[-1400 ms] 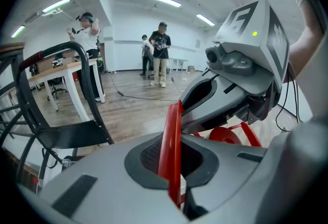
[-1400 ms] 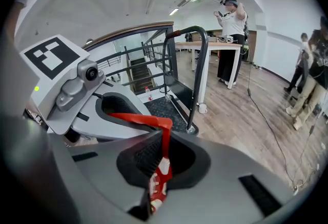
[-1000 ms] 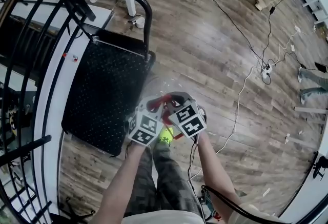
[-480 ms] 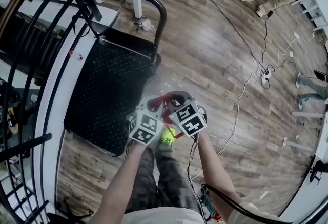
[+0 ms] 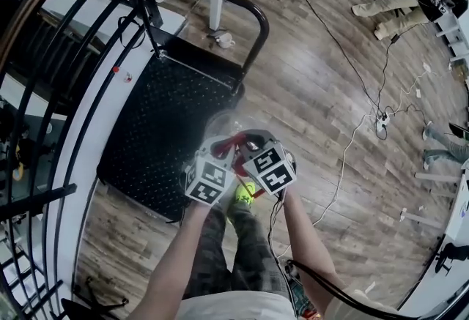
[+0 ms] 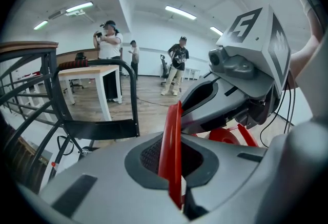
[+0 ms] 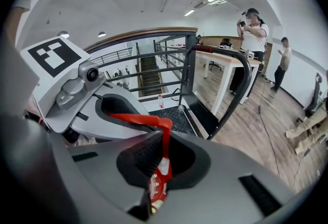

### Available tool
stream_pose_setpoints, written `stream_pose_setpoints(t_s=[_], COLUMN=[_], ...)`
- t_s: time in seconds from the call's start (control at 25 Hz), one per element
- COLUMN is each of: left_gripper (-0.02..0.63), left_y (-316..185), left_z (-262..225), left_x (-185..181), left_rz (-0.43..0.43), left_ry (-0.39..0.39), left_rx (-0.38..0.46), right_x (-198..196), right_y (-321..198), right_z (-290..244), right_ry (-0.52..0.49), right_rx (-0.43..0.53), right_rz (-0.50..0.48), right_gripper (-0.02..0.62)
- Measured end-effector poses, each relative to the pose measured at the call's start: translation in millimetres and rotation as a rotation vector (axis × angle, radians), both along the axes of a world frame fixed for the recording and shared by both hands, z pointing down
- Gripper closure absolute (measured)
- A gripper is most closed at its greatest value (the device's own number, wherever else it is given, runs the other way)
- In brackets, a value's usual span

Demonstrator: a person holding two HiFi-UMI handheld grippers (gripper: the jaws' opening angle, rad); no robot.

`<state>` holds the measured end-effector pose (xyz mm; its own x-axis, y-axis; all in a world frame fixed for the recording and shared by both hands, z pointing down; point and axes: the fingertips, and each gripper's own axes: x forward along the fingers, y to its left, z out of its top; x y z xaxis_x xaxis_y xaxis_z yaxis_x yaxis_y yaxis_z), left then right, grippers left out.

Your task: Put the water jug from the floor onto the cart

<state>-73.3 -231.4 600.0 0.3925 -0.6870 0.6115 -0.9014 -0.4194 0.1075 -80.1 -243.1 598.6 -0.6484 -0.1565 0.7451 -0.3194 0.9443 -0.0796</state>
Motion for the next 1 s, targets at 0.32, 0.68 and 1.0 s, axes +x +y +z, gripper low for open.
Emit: stream_pose_setpoints(t_s=[0.32,0.68,1.0], left_gripper=[0.594,0.594,0.594], left_y=[3.6,1.8,-15.9], left_z=[-6.5,-11.2,-12.9], left_x=[-57.7,-118.6,-152.8], left_rz=[-0.106,-0.232,-0.351], left_ry=[-0.035,-0.082,-0.104], left_rx=[0.0,-0.032,-0.056], right_x=[-59.3,-121.1,-155.0], right_y=[3.8,3.6,-12.2], right_z=[-7.3,-12.3,-14.7], right_ry=[-0.027,-0.069,-0.074], right_rx=[-0.006,-0.04,-0.078], right_rz=[-0.12,-0.253,-0.379], right_gripper=[0.577,0.577,0.577])
